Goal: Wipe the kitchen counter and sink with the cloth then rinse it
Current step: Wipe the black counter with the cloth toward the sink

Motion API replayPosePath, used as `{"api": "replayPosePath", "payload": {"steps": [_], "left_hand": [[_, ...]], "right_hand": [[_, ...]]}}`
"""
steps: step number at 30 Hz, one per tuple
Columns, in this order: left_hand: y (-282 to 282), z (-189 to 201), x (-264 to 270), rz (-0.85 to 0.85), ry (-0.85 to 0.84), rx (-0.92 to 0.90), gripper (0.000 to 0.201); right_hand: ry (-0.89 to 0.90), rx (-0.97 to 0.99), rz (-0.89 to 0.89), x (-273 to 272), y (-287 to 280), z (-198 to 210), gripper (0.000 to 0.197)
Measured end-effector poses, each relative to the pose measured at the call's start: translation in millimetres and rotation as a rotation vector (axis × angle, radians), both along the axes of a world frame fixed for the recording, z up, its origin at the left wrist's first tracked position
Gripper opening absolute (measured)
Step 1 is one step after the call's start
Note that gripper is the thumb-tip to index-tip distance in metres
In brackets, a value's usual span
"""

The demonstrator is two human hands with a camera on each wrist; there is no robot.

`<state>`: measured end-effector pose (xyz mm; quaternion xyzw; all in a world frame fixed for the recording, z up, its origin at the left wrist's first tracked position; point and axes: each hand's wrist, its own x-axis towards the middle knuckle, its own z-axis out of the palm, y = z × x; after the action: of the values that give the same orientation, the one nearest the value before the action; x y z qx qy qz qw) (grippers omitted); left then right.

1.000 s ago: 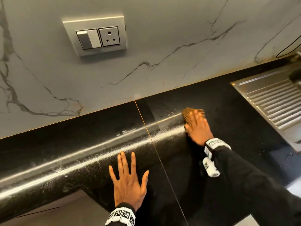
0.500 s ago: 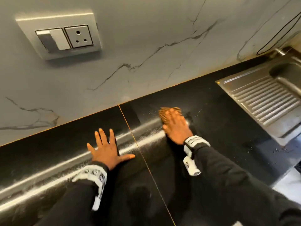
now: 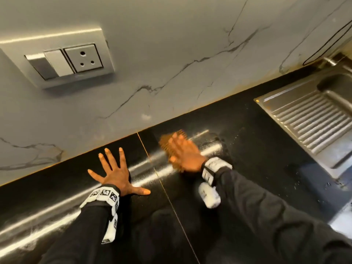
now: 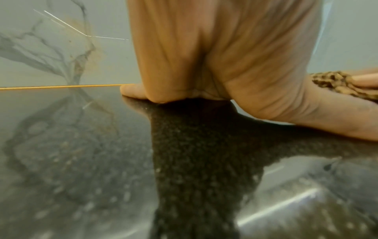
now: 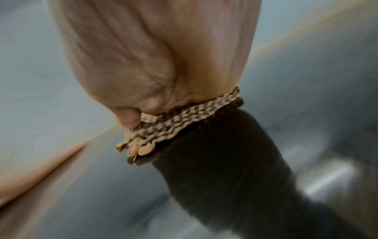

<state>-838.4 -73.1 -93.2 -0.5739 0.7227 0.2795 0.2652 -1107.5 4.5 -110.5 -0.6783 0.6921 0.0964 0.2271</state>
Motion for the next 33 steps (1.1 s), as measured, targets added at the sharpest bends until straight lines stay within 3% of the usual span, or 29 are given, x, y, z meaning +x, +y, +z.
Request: {"api": "replayPosePath", "payload": {"steps": [3,6,11,14,16,19,21,23,26,28,31,33], "left_hand": [[2,-2,2,-0.002,0.014,0.003,0.192],[2,1,-1,-0.013,0.01,0.013,0.192],[3,4,1,-0.008,0.025,0.018,0.19],[5,5,1,-0.006,0.025,0.014,0.189],[7,6,2,-0.009,0.031,0.018,0.189],[5,6,1,-0.023,0.034,0.03,0.19],[3,5,-1,-0.025,0.029,0.029,0.189],[3,5,0,-0.007,0.02,0.033,0.19],[2,3,1,-0.01,0.016,0.034,0.191],[2,2,2,-0.017,0.02,0.025,0.192],[3,2,0,0.002,0.016,0.016,0.192],[4,4,-1,-0.013,0.017,0.012,0.192]], "right_hand": [[0.065,0.004,-0.299,-67,-3,10,0.073],[0.081,-0.006,-0.387,-47,-3,3,0.078],[0.003,-0.035,0.048,79,-11,-5,0.075],[0.02,-0.089,0.121,54,-24,-8,0.07],[0.061,-0.146,-0.074,2,-32,-6,0.07],[0.068,-0.083,-0.414,-69,-36,1,0.073],[0.079,-0.068,-0.501,-71,-43,-1,0.077],[0.101,-0.092,-0.459,-26,-53,-8,0.08],[0.014,-0.076,-0.113,71,-65,-12,0.077],[-0.016,-0.065,-0.007,106,-72,-8,0.075],[-0.027,-0.108,0.076,85,-73,-9,0.071],[-0.015,-0.159,-0.017,38,-69,-8,0.07]]}}
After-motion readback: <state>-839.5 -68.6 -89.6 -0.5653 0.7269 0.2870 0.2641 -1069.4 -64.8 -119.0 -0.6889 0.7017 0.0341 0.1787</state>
